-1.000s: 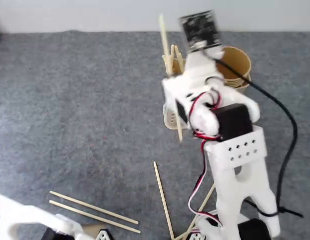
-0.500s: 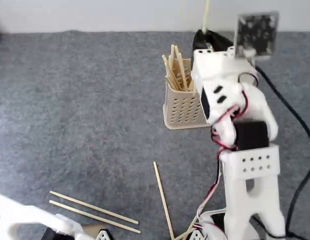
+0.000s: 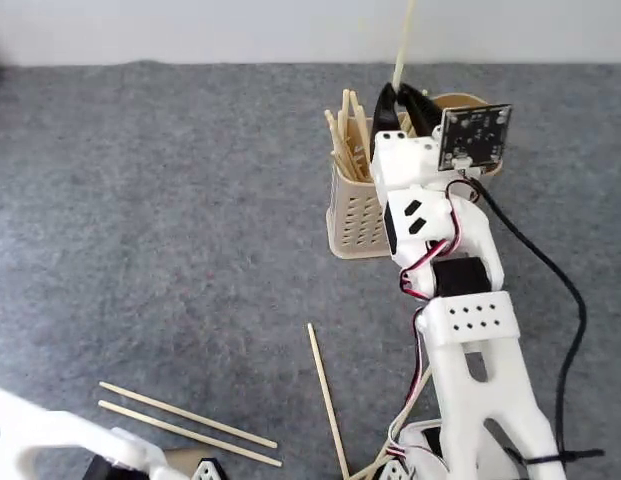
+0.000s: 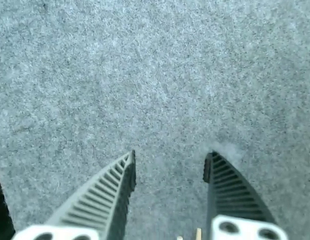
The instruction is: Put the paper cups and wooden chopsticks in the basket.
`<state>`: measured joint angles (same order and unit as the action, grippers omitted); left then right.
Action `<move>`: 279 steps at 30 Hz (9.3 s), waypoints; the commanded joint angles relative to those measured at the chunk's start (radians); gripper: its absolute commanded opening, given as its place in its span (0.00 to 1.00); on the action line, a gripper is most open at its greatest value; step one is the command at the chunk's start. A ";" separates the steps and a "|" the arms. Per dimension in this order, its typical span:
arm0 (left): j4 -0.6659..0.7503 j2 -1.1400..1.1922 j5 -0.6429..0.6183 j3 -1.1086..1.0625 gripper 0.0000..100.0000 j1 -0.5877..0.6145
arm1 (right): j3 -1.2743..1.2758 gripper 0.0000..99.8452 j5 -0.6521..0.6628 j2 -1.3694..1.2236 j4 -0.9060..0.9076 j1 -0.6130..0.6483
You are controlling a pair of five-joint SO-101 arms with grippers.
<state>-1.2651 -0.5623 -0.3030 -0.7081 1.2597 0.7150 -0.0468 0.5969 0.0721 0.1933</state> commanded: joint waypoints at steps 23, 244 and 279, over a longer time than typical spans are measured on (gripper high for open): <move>0.012 -0.021 0.006 0.005 0.22 0.000 | 0.063 0.18 -0.100 0.320 1.187 0.392; 0.278 -0.021 0.005 -0.203 0.22 0.009 | 0.273 0.21 -0.176 0.122 0.993 0.955; 0.278 -0.021 0.003 -0.203 0.22 0.009 | 0.038 0.23 -0.176 -0.400 0.928 1.236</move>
<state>-1.0058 -0.5623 -0.3076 -0.9137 1.2643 0.8071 -0.2309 0.1933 0.9774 1.4239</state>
